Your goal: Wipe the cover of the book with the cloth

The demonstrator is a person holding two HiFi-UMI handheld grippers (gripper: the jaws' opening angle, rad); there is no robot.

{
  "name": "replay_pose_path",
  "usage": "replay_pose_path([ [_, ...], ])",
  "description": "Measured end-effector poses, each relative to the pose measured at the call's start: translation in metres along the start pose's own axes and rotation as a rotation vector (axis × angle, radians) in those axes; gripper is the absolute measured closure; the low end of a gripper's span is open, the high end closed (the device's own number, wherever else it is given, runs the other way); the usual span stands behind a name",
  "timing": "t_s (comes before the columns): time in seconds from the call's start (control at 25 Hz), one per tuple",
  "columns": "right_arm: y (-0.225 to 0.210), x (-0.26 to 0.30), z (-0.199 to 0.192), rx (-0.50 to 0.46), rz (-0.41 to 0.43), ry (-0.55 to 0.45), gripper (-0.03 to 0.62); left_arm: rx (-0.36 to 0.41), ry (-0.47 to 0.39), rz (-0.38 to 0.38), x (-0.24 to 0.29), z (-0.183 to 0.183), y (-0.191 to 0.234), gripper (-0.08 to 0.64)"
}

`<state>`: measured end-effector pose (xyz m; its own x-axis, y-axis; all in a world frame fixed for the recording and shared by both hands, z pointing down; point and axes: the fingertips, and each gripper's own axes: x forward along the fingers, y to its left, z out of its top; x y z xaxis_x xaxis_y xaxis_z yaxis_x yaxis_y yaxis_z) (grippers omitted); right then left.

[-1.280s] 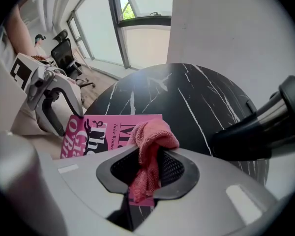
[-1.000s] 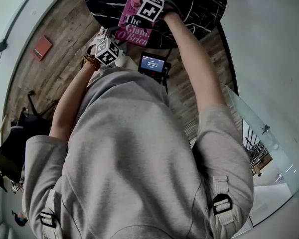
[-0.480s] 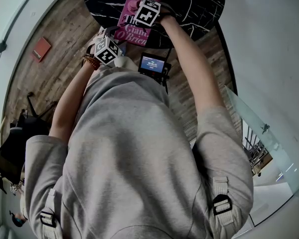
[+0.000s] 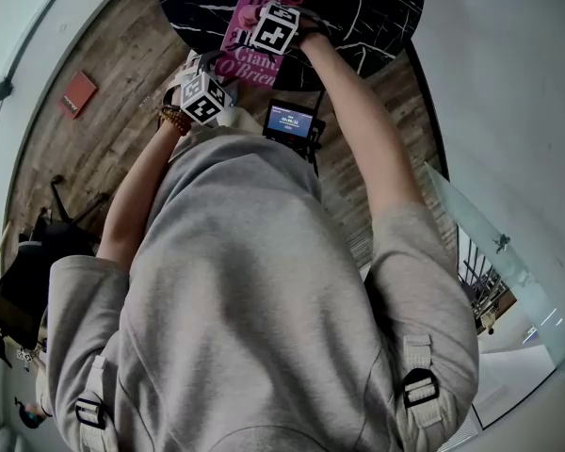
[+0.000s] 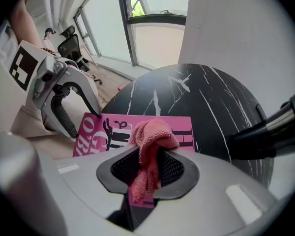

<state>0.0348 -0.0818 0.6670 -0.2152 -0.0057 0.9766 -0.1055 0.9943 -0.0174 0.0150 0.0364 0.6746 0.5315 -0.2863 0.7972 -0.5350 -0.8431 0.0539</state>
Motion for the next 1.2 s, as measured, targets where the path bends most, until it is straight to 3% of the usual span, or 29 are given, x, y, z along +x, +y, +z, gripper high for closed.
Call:
replay_pose_path([
  [1.2, 0.041, 0.000, 0.005, -0.004, 0.046, -0.041, 0.489, -0.015, -0.023, 0.011, -0.001, -0.001, 0.002, 0.253],
])
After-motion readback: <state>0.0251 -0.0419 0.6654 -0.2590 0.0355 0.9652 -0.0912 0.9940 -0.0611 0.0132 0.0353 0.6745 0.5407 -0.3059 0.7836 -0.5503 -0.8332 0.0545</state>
